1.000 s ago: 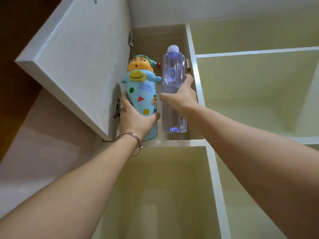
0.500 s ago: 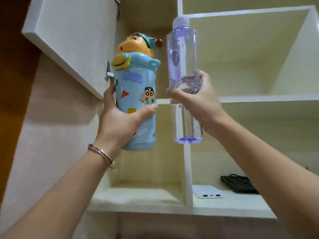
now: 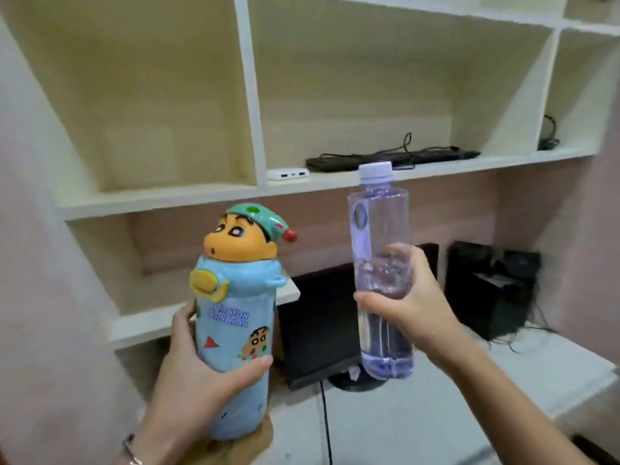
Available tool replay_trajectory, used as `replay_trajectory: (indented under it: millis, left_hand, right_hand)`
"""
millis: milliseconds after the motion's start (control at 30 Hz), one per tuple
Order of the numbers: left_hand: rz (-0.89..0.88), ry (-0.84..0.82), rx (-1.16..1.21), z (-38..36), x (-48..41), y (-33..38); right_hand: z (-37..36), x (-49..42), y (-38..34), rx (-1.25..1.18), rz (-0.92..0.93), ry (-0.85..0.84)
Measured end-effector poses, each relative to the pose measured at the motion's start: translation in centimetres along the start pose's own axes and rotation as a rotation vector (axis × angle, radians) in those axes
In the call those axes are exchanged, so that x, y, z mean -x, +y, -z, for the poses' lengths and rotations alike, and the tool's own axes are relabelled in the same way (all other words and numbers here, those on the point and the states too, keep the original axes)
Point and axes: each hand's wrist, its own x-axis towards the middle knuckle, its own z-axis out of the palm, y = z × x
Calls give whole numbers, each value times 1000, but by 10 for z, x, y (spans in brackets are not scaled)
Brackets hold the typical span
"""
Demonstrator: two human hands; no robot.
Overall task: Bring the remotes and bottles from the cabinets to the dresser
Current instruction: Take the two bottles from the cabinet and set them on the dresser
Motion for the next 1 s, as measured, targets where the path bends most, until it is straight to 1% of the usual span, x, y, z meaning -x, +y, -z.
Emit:
replay_trajectory:
  millis: [200,300,367,533,633,733,833,933,1000]
  left_hand:
    - [231,-321,-12,-50,105,-77]
    - [358,-461,-21,-87,151,-100]
    - [375,-556,8,-115,175,-115]
    - [395,-806,-13,-196,235,-122]
    - [421,-973,-66,-241,280,-115]
    - [354,-1165,-114,-282,328,-98]
    - [282,-1335,-119,-322,375,-77]
    - [238,-1477,-111,-357,420,-56]
    - [209,-1525,-118,-379,446,-43]
  right_hand:
    - [40,156,88,122,-377,198]
    - [69,235,110,161,-541,352]
    - [90,282,119,189,-641,445]
    - [140,400,124,261,-861,776]
    - [163,464,115,270,-941,990]
    - [183,530,103,253,-1050,1204]
    - [202,591,89,221,-1107,1407]
    - [213,641,71,195,-1171,1545]
    - [220,671,61,194,-1203,1615]
